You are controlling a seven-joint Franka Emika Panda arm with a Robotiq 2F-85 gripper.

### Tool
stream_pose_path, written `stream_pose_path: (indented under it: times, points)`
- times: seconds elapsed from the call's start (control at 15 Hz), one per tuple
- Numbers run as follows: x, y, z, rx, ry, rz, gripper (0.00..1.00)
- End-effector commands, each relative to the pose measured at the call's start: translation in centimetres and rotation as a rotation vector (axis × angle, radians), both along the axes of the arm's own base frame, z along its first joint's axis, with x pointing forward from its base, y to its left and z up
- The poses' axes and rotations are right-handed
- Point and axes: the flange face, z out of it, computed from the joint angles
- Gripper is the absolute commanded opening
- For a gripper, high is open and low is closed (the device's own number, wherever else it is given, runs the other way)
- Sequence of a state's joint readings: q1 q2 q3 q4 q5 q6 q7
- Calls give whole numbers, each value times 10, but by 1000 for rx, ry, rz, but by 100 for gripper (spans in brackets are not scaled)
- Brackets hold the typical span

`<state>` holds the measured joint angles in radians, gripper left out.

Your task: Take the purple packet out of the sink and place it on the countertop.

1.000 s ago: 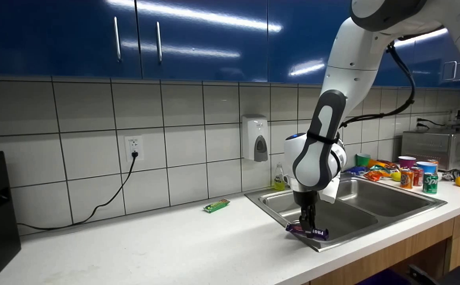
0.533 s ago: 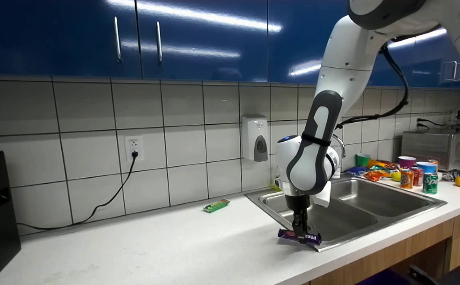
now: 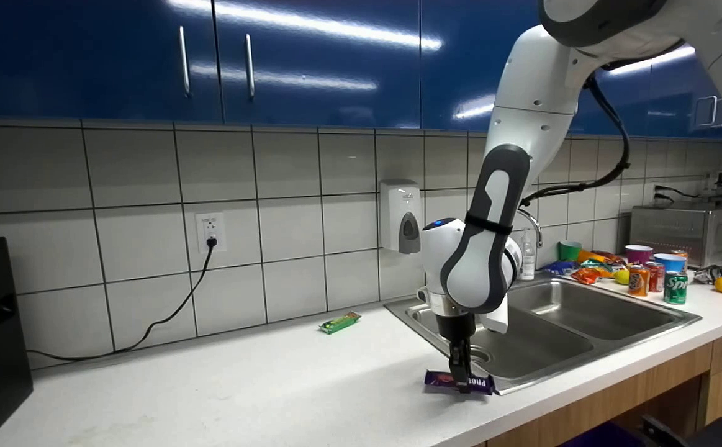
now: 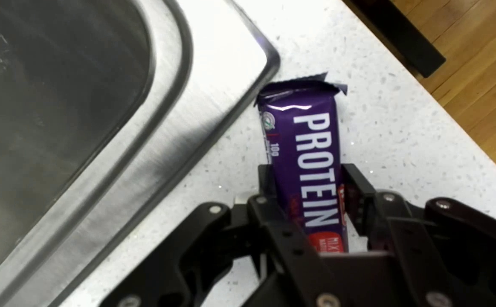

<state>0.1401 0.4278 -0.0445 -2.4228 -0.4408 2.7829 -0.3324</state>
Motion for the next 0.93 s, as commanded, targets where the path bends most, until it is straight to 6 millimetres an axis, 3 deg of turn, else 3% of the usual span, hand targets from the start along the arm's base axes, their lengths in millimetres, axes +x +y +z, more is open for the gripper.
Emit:
stream_pose_path:
  times: [0.0,0.47,0.53,0.6,0.87]
  points:
    - [-4,15,0,1,0,38,17]
    - [-7,25,-9,7,21,55,17]
    - [-7,24,-10,6,24,55,52]
    - [-7,24,-11,5,27,52,68]
    - [-6,22,-14,6,29,45,97]
